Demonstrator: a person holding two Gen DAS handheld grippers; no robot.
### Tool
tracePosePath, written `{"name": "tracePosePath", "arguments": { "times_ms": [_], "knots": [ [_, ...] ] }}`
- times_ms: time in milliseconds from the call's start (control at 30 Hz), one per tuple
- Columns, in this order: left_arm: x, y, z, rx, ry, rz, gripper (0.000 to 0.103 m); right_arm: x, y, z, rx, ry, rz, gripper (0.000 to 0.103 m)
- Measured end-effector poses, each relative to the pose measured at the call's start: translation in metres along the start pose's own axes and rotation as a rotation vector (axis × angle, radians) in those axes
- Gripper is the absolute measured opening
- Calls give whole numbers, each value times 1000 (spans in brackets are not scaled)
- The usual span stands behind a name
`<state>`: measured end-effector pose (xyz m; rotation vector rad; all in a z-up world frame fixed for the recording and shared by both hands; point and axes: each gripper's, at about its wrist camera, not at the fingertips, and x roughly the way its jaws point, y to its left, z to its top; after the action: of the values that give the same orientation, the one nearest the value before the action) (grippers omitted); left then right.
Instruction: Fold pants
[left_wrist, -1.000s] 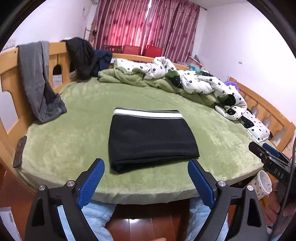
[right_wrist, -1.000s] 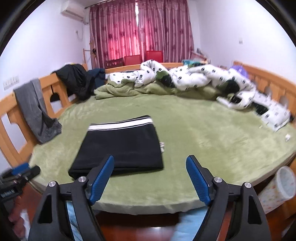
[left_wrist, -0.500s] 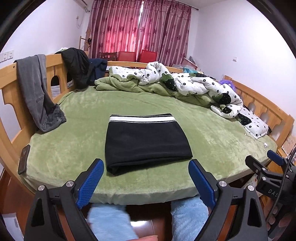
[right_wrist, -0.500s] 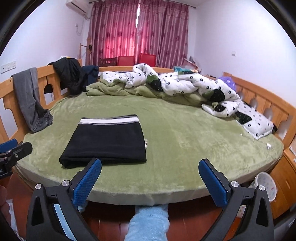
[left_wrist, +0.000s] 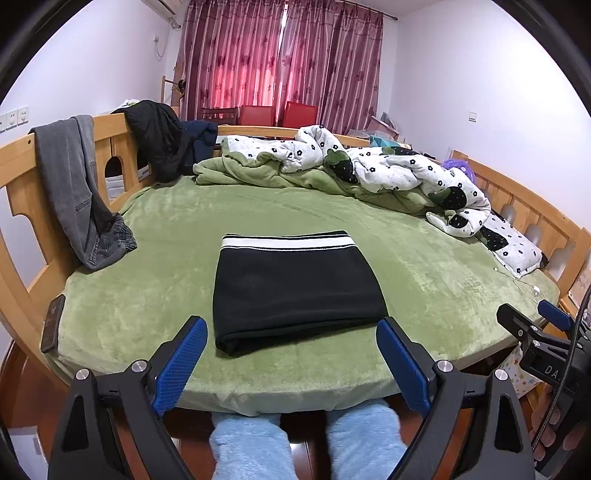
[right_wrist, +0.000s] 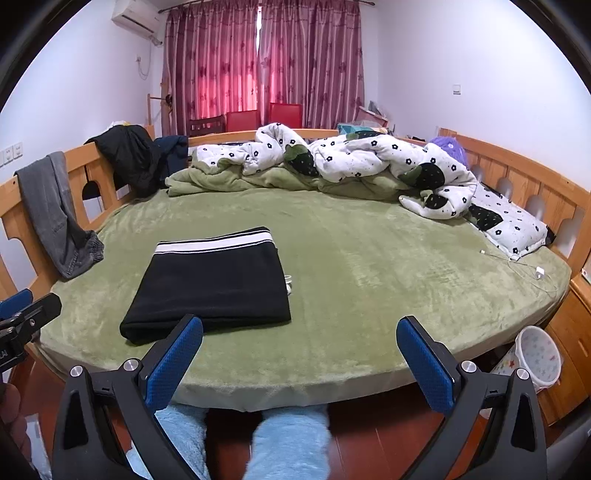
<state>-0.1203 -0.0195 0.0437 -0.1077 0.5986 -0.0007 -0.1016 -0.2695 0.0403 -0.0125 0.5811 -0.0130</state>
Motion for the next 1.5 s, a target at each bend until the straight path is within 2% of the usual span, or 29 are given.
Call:
{"name": "tracePosePath", "arguments": {
  "times_ms": [400, 733, 1033, 1500],
  "knots": [
    [9, 2, 7, 4, 5, 13, 93, 10, 6, 15, 12, -8, 25, 103],
    [10, 13, 8, -31, 9, 12, 93, 15, 21, 17, -15, 0, 29, 103],
    [7, 15, 7, -36, 1, 15, 93, 10, 25, 18, -28, -8, 7, 103],
    [-3, 46, 10, -70, -16, 44, 93, 19, 40, 20, -45, 9, 35, 103]
  ]
}}
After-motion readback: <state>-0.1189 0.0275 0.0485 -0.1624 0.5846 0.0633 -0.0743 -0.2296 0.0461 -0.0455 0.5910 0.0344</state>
